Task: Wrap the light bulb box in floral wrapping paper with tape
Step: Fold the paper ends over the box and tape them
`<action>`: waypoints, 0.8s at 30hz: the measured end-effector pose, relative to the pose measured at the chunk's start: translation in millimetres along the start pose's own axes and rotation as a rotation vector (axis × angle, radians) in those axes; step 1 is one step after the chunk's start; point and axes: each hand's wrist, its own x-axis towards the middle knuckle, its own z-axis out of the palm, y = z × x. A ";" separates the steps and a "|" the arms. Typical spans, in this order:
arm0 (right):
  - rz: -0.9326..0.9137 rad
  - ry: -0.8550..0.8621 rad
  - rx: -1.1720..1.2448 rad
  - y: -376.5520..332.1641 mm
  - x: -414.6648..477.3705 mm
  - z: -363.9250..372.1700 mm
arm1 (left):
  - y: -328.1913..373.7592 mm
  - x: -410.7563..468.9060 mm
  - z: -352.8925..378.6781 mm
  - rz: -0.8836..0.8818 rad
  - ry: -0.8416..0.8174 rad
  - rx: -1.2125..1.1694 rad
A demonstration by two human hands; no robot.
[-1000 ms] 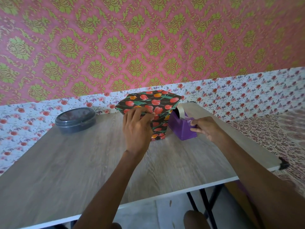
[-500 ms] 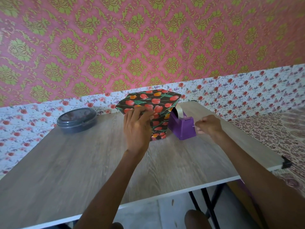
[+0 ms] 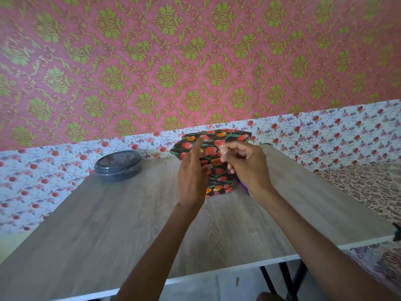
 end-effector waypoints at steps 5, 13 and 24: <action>0.085 -0.062 -0.063 10.6 -0.4 10.8 | -0.5 -1.7 -0.2 -0.030 -0.021 0.027; 0.124 0.075 -0.126 13.1 2.0 21.9 | 1.7 -0.2 -2.6 -0.046 -0.024 -0.002; 0.305 0.164 -0.311 17.5 16.3 32.2 | 3.6 -5.3 -3.0 -0.024 -0.028 0.021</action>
